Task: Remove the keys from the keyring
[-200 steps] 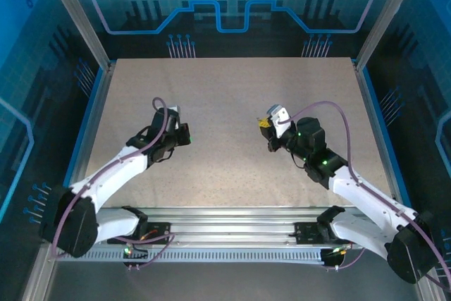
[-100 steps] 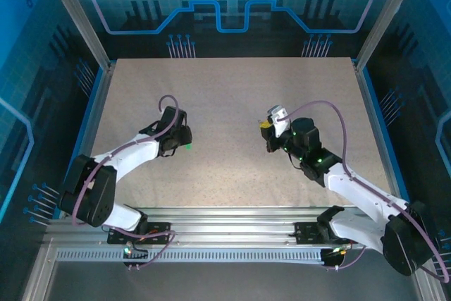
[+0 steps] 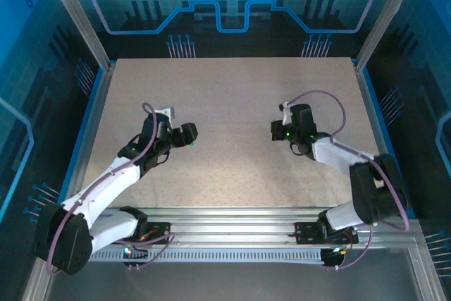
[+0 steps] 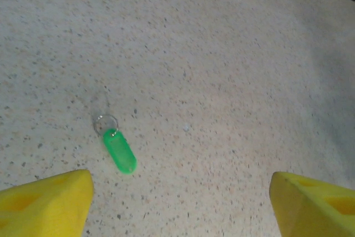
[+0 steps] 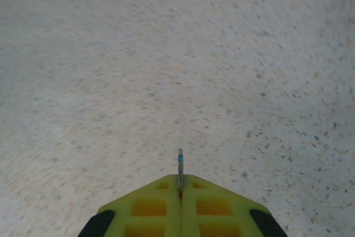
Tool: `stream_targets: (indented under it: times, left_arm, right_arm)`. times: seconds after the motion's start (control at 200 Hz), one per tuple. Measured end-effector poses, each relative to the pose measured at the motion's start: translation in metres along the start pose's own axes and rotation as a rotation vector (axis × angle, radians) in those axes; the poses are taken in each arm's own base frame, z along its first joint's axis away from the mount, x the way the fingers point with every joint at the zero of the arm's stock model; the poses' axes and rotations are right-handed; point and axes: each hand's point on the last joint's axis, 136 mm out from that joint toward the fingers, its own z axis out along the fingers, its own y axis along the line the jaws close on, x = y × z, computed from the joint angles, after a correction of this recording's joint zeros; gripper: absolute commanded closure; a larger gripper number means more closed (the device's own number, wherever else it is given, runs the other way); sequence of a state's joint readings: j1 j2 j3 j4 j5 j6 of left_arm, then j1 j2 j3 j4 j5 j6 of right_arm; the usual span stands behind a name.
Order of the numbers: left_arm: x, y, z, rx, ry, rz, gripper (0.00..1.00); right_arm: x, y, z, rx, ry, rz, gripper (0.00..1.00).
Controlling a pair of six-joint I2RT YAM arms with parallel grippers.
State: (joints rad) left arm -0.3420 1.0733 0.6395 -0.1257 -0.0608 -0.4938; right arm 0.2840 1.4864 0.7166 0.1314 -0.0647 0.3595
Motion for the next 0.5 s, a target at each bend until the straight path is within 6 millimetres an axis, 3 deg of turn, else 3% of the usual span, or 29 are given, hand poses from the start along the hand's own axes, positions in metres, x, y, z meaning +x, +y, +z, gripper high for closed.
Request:
stream_targets:
  times: [0.215, 0.295, 0.325, 0.5]
  left_arm:
    - [0.005, -0.006, -0.005, 0.043, 0.01, -0.002, 0.11]
    - [0.003, -0.006, -0.008, 0.049, 0.0, -0.002, 0.1]
    - [0.003, -0.007, -0.009, 0.051, -0.003, -0.003, 0.01]
    - [0.003, -0.006, -0.01, 0.049, -0.003, -0.003, 0.01]
  right_arm:
    - [0.023, -0.014, 0.038, -0.022, 0.113, 0.159, 0.96]
    - [0.031, -0.014, 0.044, -0.032, 0.141, 0.194, 0.85]
    - [0.032, -0.014, 0.044, -0.034, 0.144, 0.202, 0.8]
    - [0.026, -0.023, 0.037, -0.016, 0.118, 0.258, 0.6]
